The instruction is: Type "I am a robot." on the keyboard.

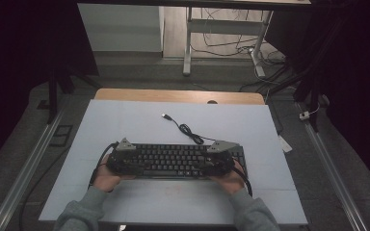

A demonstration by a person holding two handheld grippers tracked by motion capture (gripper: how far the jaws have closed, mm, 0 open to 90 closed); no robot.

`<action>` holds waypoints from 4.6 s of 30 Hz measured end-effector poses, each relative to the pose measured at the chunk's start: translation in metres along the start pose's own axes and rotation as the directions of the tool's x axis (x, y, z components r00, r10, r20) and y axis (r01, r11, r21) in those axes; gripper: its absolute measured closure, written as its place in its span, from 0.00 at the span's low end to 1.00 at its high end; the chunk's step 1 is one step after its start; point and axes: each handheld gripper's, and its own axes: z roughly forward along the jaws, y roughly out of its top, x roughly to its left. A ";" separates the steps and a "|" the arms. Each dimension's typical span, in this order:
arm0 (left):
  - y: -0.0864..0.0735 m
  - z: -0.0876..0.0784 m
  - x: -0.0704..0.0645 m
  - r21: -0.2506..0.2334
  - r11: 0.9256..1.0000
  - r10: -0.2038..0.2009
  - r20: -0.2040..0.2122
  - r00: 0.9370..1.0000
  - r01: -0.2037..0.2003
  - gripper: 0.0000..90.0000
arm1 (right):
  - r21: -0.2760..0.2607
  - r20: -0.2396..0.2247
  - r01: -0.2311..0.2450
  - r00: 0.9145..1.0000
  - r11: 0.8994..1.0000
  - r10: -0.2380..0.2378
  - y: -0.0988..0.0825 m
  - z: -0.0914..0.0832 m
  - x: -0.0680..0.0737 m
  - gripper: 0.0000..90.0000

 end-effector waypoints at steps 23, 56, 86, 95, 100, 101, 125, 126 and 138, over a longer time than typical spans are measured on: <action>0.002 -0.001 -0.004 -0.041 0.999 0.008 0.002 1.000 -0.008 0.48 | -0.010 0.015 0.011 1.000 1.000 -0.010 0.000 0.000 -0.001 0.49; 0.009 0.035 -0.034 0.056 0.993 0.096 0.074 0.993 -0.101 0.98 | -0.001 0.021 0.015 1.000 1.000 -0.015 0.000 0.001 -0.002 0.49; 0.009 0.037 -0.034 0.049 0.995 0.086 0.063 0.994 -0.089 0.98 | 0.000 0.024 0.014 1.000 1.000 -0.014 0.000 0.001 -0.002 0.49; 0.008 0.009 -0.016 -0.043 0.999 0.021 0.030 0.999 -0.020 0.69 | 0.002 0.025 0.014 1.000 1.000 -0.014 0.000 0.001 -0.001 0.49; 0.004 0.002 -0.005 -0.035 0.999 -0.014 -0.002 1.000 0.014 0.47 | 0.006 0.024 0.016 1.000 1.000 -0.016 0.000 0.001 -0.001 0.49; 0.004 0.001 -0.004 -0.036 0.999 -0.021 -0.003 1.000 0.021 0.45 | 0.004 0.023 0.016 1.000 1.000 -0.016 0.000 0.002 -0.002 0.49; 0.001 -0.003 0.005 -0.026 0.998 -0.051 -0.013 0.999 0.051 0.32 | 0.008 0.019 0.022 1.000 1.000 -0.022 0.001 0.003 0.000 0.49; 0.001 -0.003 0.005 -0.026 0.998 -0.051 -0.013 0.999 0.050 0.32 | 0.002 0.016 0.022 1.000 1.000 -0.022 0.001 0.004 0.000 0.50; 0.002 -0.001 0.003 -0.028 0.999 -0.040 -0.013 0.999 0.040 0.32 | -0.009 -0.001 0.040 0.999 0.999 -0.040 0.013 0.009 0.006 0.56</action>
